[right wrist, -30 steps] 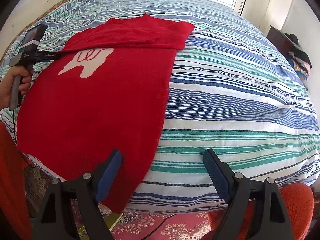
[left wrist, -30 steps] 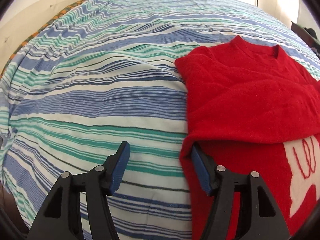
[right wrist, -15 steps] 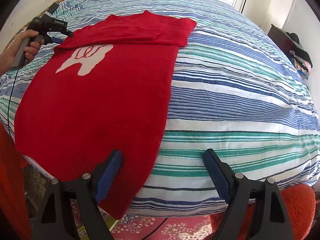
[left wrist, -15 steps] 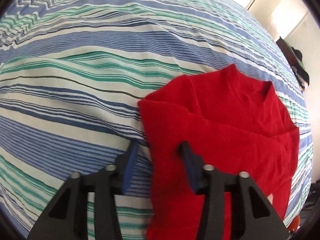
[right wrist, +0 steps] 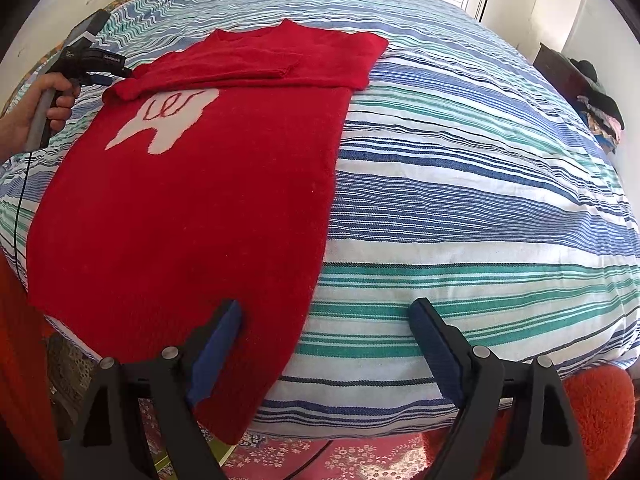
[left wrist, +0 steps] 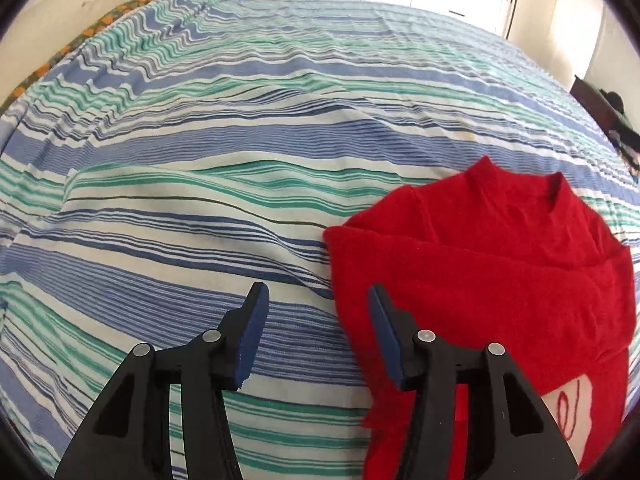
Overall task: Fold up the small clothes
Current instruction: 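Withdraw the left tool from the folded sleeve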
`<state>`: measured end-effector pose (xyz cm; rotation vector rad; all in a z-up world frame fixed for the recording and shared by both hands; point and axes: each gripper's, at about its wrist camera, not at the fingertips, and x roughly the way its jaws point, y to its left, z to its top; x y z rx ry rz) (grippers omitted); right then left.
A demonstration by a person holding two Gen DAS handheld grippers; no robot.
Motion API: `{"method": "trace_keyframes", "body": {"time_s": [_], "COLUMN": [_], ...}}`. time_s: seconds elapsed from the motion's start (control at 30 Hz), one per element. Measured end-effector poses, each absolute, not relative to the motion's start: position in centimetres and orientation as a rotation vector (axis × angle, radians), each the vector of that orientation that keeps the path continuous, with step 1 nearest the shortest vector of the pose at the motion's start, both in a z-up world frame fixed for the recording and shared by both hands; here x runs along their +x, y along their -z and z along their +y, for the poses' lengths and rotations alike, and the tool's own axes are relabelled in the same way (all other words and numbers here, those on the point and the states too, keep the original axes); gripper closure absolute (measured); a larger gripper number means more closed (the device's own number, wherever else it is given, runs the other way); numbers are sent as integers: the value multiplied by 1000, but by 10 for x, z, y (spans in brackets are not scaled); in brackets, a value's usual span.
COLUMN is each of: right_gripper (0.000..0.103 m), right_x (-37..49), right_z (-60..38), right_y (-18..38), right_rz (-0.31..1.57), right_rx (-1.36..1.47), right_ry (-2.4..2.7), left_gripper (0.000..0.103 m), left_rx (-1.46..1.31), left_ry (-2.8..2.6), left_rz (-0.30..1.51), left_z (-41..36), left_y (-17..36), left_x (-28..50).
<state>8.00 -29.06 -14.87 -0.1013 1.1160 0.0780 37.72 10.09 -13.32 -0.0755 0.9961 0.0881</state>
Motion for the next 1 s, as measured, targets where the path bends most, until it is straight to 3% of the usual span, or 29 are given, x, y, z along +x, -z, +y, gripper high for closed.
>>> {"method": "trace_keyframes", "body": {"time_s": [0.1,0.13,0.17,0.2,0.33,0.37,0.43,0.5,0.53,0.7,0.87,1.0], "right_gripper": [17,17,17,17,17,17,17,17,17,17,17,17], "right_x": [81,82,82,82,78,78,79,79,79,81,89,93], "right_z": [-289,-287,-286,-284,-284,-284,-285,-285,-286,-284,-279,-280], "right_y": [150,150,151,151,148,148,148,145,143,131,110,96], "right_rz": [1118,1118,1117,1116,1107,1108,1109,1100,1092,1053,983,945], "right_rx": [-111,-118,-124,-128,-131,-130,-128,-123,-121,-111,-133,-135], "right_ry": [-76,-77,-78,-79,-80,-80,-80,-81,-80,-88,-91,-102], "left_gripper": [48,54,67,98,100,98,70,50,47,47,46,39], "left_rx": [-92,-47,27,82,42,27,0,-30,-36,25,101,73], "left_ry": [-2,4,-8,-25,-68,-65,-74,-73,-59,57,-4,-3], "left_rz": [1061,1094,1143,1192,1213,1211,1160,1057,1010,940,1139,1071], "left_z": [95,89,81,79,100,103,107,106,100,52,41,44], "left_y": [144,154,166,178,177,172,152,127,116,109,180,159], "left_x": [369,368,369,367,347,343,330,314,307,305,316,282]}}
